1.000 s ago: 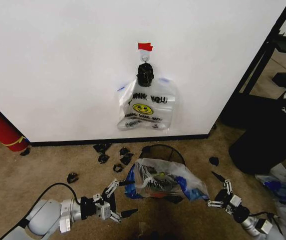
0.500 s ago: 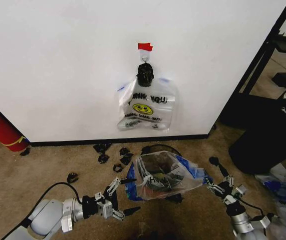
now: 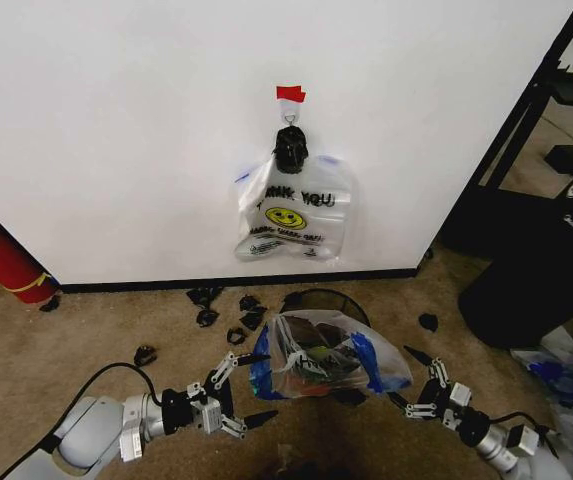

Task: Pick up the garbage bag from the wall and place it over the trash bin.

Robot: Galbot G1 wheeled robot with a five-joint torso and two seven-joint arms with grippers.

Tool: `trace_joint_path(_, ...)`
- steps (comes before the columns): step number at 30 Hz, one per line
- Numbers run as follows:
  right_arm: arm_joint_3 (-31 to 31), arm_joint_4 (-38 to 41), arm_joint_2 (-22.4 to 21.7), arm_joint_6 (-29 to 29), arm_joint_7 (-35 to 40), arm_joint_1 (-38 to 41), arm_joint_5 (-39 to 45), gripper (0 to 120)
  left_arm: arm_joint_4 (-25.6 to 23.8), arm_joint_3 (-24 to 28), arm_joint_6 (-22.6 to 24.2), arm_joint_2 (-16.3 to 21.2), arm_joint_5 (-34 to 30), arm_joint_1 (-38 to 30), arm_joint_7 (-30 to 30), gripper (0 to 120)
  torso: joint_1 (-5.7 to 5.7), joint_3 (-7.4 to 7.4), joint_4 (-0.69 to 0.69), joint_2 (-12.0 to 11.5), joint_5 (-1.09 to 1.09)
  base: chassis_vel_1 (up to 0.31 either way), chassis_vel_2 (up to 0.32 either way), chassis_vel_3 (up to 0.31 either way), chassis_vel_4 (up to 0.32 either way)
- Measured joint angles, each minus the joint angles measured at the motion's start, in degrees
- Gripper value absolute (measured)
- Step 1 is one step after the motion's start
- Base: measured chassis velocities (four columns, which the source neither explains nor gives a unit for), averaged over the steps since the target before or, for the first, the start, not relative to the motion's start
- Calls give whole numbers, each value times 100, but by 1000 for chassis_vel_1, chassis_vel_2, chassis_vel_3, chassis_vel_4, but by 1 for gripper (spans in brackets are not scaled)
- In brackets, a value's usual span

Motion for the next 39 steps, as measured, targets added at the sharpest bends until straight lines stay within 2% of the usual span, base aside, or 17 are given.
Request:
trace_joint_path(2, 8, -38, 7, -22, -209, 19, 56, 100, 2, 1, 0, 0, 1, -1, 0, 100, 0, 0, 0, 0, 0, 0, 0, 0, 0)
trace_joint_path(6, 339, -68, 30, -339, -1329, 72, 26, 100, 14, -51, 1, 48, -36, -1, 0, 100, 0, 0, 0, 0, 1, 0, 0, 0, 0)
trace_joint_path(10, 604, 254, -3, -470, -1474, 10, 131, 100, 18, -130, 14, 77, -111, -42, -10, 100, 0, 0, 0, 0, 0, 0, 0, 0, 0)
trace_joint_path(14, 647, 1038, 4, -829, -1322, -31, 1460, 100, -4, -229, 88, 155, -480, -218, -81, 100, 0, 0, 1, 0, 0, 0, 0, 0, 0)
trace_joint_path(17, 458, 1798, 76, -964, -284, -71, 2180, 100, -168, -228, 325, 305, -1203, -352, -169, 100, 0, 0, 0, 0, -1, 0, 0, 0, 0)
trace_joint_path(18, 458, 1798, 76, -964, -284, -71, 2180, 100, -168, -228, 325, 305, -1203, -352, -169, 100, 0, 0, 0, 0, -1, 0, 0, 0, 0)
trace_joint_path(20, 292, 2246, 193, -660, 984, -50, 2268, 100, -304, -123, 607, 456, -1975, -507, -301, 100, 0, 0, 2, 0, -1, 0, 0, 0, 0)
trace_joint_path(23, 143, 2654, 382, -149, 2735, -26, 1743, 100, -476, 111, 1122, 755, -3052, -850, -655, 100, 0, 0, 2, 0, -2, 0, 0, 0, 0)
trace_joint_path(24, 73, 2784, 474, 26, 3547, -15, 1227, 100, -556, 213, 1421, 936, -3548, -1111, -840, 100, 0, 0, -2, 0, -2, 0, 0, 0, 0)
trace_joint_path(25, 33, 2813, 503, 76, 3830, 5, 986, 100, -595, 255, 1566, 1030, -3774, -1255, -964, 100, 0, 0, -3, 0, -1, 0, 0, 0, 0)
trace_joint_path(27, 8, 2823, 514, 93, 3962, 19, 852, 100, -611, 270, 1629, 1074, -3875, -1318, -1026, 100, 0, 0, -3, 0, -1, 0, 0, 0, 0)
trace_joint_path(28, -84, 2849, 538, 126, 4342, 60, 422, 100, -628, 326, 1817, 1182, -4137, -1507, -1185, 100, 0, 0, -1, 0, 1, 0, 0, 0, 0)
trace_joint_path(29, -134, 2891, 550, 141, 4568, 60, 96, 100, -601, 477, 2015, 1270, -4409, -1792, -1289, 100, 0, 0, 4, 0, 1, 0, 0, 0, 0)
trace_joint_path(32, -156, 2986, 561, 150, 4779, 22, -322, 100, -387, 1177, 2348, 1378, -4856, -2551, -1390, 100, 0, 0, 0, 0, -1, 0, 0, 0, 0)
trace_joint_path(33, -156, 2986, 561, 150, 4779, 22, -322, 100, -387, 1177, 2348, 1378, -4856, -2551, -1390, 100, 0, 0, 0, 0, -1, 0, 0, 0, 0)
trace_joint_path(37, -155, 3094, 591, 99, 5096, 28, -657, 100, -197, 1929, 2760, 1400, -5057, -3172, -1457, 100, 1, 1, -2, 0, -1, 0, 0, 0, 0)
trace_joint_path(39, -161, 3185, 660, 52, 5514, 30, -892, 100, -203, 2420, 3412, 1397, -5171, -3583, -1807, 100, 0, 1, 0, 0, -2, 0, 0, 0, 0)
